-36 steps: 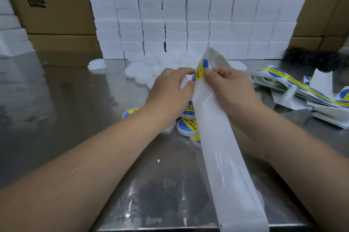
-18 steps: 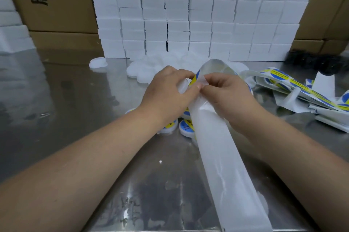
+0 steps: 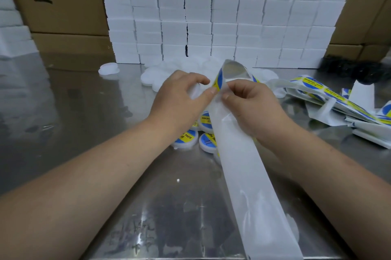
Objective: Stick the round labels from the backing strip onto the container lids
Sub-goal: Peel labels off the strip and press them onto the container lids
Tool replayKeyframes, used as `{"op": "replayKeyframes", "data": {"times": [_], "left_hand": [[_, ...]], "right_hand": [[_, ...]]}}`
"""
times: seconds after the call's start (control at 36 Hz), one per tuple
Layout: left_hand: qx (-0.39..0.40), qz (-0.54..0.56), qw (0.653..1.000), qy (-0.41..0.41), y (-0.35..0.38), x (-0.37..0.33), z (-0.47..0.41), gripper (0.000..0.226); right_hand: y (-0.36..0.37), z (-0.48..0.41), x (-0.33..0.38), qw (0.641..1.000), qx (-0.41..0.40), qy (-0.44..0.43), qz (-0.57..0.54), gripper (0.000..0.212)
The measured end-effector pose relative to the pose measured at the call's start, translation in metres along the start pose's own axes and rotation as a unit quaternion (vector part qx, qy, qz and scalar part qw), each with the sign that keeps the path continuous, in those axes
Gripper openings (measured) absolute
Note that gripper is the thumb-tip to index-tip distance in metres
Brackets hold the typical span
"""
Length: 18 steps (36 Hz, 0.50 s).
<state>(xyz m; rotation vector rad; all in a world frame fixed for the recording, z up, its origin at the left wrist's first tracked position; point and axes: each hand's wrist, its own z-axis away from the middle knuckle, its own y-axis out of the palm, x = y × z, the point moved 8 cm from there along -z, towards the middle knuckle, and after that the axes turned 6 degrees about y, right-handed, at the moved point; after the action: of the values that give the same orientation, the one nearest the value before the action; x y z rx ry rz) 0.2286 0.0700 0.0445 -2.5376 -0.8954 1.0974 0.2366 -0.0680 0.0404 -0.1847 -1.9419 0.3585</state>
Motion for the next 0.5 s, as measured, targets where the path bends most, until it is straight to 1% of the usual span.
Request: {"op": "replayKeyframes", "data": {"times": [0.08, 0.14, 0.25, 0.31, 0.39, 0.44, 0.5], "left_hand": [[0.031, -0.015, 0.999, 0.031, 0.01, -0.007, 0.002, 0.018], [0.04, -0.023, 0.998, 0.031, 0.011, -0.007, 0.002, 0.02], [0.036, -0.031, 0.999, 0.014, 0.006, -0.003, 0.001, 0.016], [0.032, -0.033, 0.999, 0.003, 0.004, -0.001, 0.001, 0.015], [0.022, -0.022, 0.999, -0.017, 0.003, 0.0, 0.001, 0.005], [0.0, -0.01, 0.999, -0.033, 0.001, 0.004, 0.0, 0.017], [-0.03, 0.005, 0.998, -0.059, -0.005, 0.011, -0.002, 0.021]], "right_hand": [[0.002, 0.002, 0.003, 1.0, 0.008, -0.008, 0.014, 0.023], [0.002, 0.002, 0.005, 1.0, 0.014, -0.015, 0.019, 0.017], [0.003, 0.002, 0.004, 0.999, 0.014, -0.019, 0.035, 0.022], [0.003, 0.002, 0.005, 0.999, 0.013, -0.022, 0.035, 0.021], [0.0, 0.001, 0.007, 0.999, 0.008, -0.03, 0.038, 0.025], [-0.001, 0.001, 0.007, 0.998, 0.002, -0.034, 0.054, 0.033], [-0.002, 0.001, 0.004, 0.998, -0.005, -0.027, 0.059, 0.032]]}}
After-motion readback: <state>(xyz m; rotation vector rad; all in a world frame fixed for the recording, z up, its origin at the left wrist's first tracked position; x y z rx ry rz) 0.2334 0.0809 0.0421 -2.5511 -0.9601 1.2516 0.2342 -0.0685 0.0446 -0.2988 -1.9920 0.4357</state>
